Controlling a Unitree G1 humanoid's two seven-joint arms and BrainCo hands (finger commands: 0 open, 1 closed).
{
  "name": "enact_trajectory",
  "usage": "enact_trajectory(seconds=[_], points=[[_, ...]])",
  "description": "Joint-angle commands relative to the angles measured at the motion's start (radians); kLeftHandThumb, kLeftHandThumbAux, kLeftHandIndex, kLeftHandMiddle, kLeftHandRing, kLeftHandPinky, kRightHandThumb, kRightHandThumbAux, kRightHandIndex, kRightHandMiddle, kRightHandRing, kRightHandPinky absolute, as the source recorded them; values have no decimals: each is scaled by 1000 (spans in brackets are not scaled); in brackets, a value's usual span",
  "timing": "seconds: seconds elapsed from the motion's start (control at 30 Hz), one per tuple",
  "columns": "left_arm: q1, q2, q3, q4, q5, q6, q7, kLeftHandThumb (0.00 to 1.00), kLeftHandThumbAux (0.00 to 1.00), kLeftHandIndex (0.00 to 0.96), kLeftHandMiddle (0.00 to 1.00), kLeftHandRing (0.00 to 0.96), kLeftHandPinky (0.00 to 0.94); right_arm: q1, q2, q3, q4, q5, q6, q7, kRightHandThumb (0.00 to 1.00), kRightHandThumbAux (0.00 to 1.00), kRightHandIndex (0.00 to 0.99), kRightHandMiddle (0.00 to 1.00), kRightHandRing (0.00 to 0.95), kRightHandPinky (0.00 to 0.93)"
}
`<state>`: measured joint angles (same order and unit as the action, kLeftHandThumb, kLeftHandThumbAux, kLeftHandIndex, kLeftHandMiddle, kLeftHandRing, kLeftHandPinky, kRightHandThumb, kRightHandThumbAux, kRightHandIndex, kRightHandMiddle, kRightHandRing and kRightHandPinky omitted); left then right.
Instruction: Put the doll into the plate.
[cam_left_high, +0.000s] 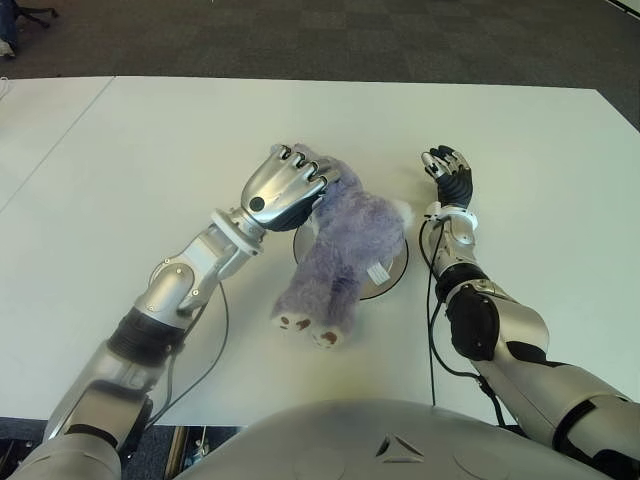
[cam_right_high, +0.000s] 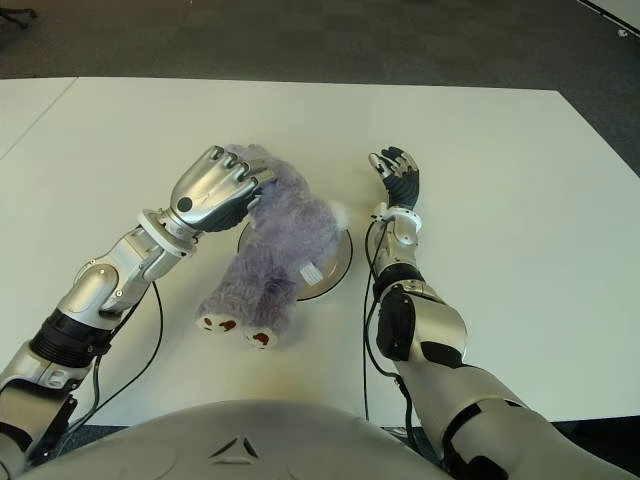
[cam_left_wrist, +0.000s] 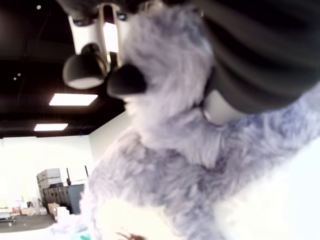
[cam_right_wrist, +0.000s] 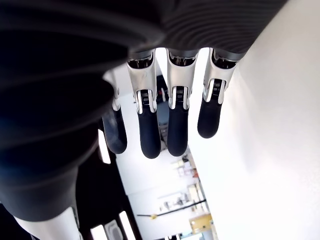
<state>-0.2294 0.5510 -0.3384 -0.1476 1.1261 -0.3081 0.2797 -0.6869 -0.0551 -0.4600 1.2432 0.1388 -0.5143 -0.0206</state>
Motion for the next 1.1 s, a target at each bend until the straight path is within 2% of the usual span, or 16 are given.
enact_trajectory(seconds=[0.03, 0.07, 0.1, 0.13, 0.17, 0.23, 0.27, 0.57, 0.83, 1.1], points=[[-11, 4, -19, 22, 34, -2, 8, 177, 522, 119, 388, 581, 656, 143, 71, -5, 102, 11, 111, -35, 100, 813, 310, 314, 292, 274], [-11, 6, -19, 22, 33, -5, 8, 123, 475, 29, 163, 303, 437, 143, 71, -4, 102, 12, 111, -34, 102, 813, 310, 313, 292, 274], [-11, 8, -19, 20, 33, -8, 8, 114, 467, 14, 124, 255, 399, 143, 71, -4, 102, 13, 111, -32, 102, 813, 310, 313, 292, 274], [-11, 10, -18, 19, 33, -10, 8, 86, 439, 3, 39, 125, 251, 143, 71, -4, 102, 13, 110, -31, 103, 812, 309, 312, 291, 271], [-10, 13, -17, 17, 33, -13, 10, 78, 432, 0, 17, 92, 213, 142, 72, -4, 102, 13, 110, -29, 104, 812, 309, 311, 291, 270], [-9, 21, -16, 12, 37, -18, 13, 61, 414, 0, 2, 17, 59, 142, 72, -3, 102, 14, 111, -28, 104, 811, 306, 310, 289, 264], [-10, 24, -15, 10, 39, -19, 14, 52, 395, 0, 0, 4, 14, 143, 72, -3, 102, 13, 111, -28, 103, 809, 302, 307, 287, 262], [-28, 43, -11, 32, 54, -49, 95, 44, 334, 0, 0, 0, 0, 142, 75, -8, 102, 20, 109, -24, 92, 824, 293, 299, 278, 253], [-39, 47, -11, 64, 47, -70, 155, 38, 318, 0, 0, 0, 0, 139, 80, -6, 103, 19, 116, -31, 69, 822, 289, 296, 274, 243], [-48, 56, -11, 89, 78, -58, 205, 27, 278, 0, 0, 0, 0, 141, 81, -8, 101, 22, 107, -24, 93, 832, 301, 300, 281, 261]])
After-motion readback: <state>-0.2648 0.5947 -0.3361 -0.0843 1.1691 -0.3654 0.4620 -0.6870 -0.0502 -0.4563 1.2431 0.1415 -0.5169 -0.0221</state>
